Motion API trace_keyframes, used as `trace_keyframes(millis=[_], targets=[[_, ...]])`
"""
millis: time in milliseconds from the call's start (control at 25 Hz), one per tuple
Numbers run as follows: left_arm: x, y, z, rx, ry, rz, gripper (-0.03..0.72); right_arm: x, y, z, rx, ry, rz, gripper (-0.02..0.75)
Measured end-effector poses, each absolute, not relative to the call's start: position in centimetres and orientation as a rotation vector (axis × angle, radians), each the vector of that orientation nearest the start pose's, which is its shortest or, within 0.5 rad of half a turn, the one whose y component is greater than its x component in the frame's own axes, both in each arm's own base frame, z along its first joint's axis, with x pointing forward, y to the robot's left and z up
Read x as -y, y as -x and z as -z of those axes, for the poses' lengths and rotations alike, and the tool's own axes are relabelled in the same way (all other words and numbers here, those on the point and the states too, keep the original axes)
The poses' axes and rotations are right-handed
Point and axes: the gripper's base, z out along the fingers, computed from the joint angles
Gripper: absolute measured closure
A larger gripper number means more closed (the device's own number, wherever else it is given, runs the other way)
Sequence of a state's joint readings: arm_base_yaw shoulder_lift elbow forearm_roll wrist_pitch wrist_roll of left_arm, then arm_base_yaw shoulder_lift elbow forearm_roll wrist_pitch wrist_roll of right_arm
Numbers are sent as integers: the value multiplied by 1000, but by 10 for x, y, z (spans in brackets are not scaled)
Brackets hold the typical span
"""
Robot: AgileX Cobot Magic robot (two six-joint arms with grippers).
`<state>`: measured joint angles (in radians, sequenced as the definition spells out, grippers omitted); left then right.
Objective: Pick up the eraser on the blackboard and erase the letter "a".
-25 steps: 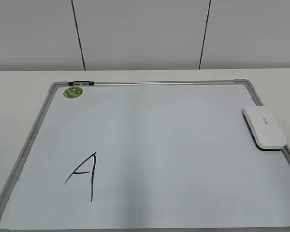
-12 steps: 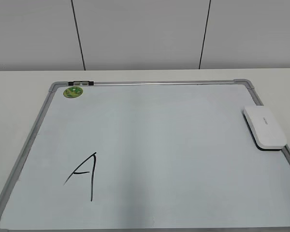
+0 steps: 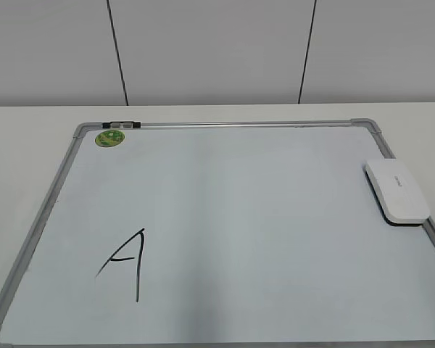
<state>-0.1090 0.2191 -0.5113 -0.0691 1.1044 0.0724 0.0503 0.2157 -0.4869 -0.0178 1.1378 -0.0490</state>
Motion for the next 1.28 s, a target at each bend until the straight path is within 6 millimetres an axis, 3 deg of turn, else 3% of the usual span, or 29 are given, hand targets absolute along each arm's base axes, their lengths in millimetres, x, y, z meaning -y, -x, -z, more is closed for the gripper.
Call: trace_keyframes(millis=[960,1280], targets=[[7,-25,-275,-2285,-173,96,245,0,-24,-266,-2347,120,16,150],[4,-14,-277,-2211,-84,52,246,1,-15,-267,-2283,90,26,150]])
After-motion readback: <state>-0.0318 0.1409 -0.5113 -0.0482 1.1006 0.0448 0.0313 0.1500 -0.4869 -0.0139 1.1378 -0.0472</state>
